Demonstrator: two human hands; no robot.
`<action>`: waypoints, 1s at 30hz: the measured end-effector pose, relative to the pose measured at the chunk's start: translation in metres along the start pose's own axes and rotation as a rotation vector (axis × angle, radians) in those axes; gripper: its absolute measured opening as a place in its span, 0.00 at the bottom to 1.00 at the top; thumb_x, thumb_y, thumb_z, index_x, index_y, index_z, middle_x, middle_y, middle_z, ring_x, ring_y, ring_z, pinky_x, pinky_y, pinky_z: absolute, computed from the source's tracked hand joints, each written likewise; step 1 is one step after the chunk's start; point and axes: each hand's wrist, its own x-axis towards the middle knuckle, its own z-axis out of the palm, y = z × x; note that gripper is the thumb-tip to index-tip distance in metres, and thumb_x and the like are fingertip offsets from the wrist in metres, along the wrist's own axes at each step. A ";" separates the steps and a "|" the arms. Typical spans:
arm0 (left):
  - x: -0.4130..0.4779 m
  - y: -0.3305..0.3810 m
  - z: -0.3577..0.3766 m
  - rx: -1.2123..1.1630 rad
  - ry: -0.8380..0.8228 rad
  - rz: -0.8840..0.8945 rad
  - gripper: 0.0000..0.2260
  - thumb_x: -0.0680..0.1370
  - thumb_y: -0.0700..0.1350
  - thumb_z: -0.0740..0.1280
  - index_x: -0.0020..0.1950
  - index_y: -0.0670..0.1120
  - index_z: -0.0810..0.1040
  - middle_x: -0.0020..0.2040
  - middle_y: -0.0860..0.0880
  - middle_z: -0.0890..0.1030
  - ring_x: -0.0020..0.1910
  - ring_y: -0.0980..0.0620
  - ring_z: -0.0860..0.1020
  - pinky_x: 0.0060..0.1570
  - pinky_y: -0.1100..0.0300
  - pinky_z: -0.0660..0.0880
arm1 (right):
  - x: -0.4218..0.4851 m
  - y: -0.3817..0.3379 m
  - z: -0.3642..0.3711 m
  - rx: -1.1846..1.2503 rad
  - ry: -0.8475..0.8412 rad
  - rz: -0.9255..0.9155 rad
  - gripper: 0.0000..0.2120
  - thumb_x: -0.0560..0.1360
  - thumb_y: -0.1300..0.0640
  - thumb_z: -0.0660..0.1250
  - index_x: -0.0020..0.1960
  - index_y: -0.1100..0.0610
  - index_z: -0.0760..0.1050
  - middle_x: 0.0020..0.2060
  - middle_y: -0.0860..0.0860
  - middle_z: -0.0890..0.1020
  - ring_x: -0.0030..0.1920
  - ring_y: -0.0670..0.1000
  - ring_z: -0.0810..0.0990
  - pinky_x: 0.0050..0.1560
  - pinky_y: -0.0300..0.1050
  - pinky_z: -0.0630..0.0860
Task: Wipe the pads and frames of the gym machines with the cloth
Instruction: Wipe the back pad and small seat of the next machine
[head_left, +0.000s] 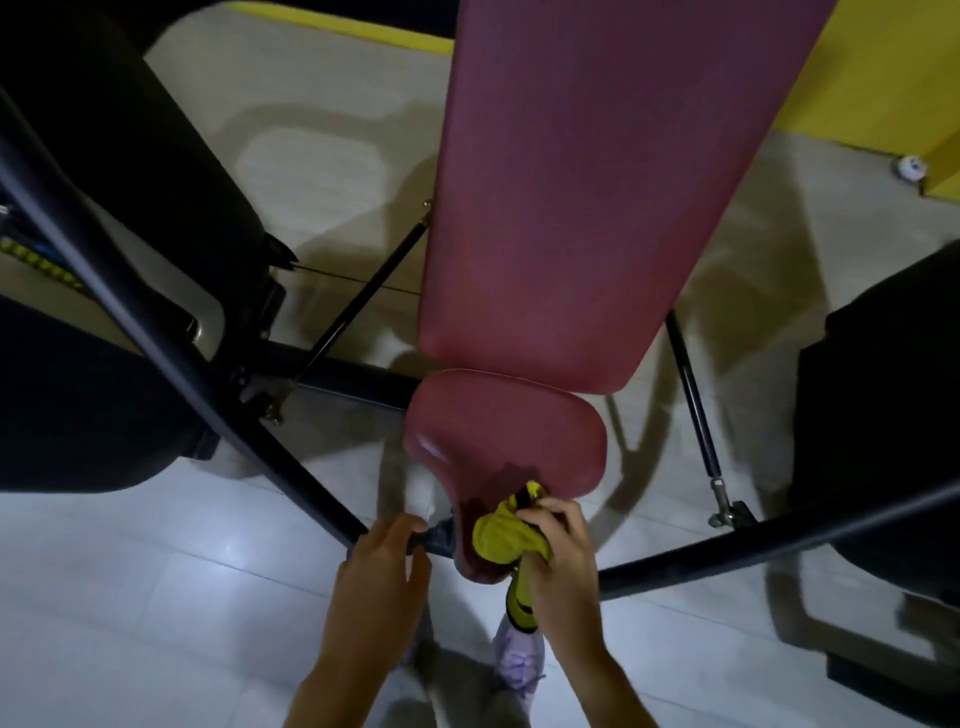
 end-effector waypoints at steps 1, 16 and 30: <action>0.002 0.003 0.011 -0.039 0.000 -0.014 0.11 0.80 0.43 0.69 0.61 0.54 0.78 0.59 0.54 0.79 0.54 0.52 0.80 0.56 0.53 0.79 | 0.008 0.006 -0.001 0.012 0.026 0.016 0.23 0.66 0.68 0.60 0.54 0.50 0.82 0.57 0.45 0.74 0.59 0.50 0.78 0.60 0.49 0.77; 0.002 0.015 0.086 -0.404 0.049 -0.323 0.21 0.79 0.29 0.62 0.62 0.53 0.72 0.53 0.54 0.81 0.49 0.49 0.82 0.46 0.60 0.72 | 0.052 0.029 0.040 0.394 0.529 0.661 0.21 0.74 0.74 0.64 0.64 0.61 0.77 0.60 0.59 0.71 0.53 0.55 0.74 0.58 0.32 0.67; -0.003 0.012 0.082 -0.305 -0.066 -0.352 0.28 0.79 0.30 0.60 0.74 0.54 0.64 0.68 0.54 0.79 0.60 0.46 0.80 0.62 0.41 0.77 | 0.045 0.057 0.021 0.690 0.509 0.870 0.15 0.75 0.69 0.67 0.46 0.48 0.78 0.39 0.51 0.82 0.41 0.54 0.79 0.46 0.53 0.81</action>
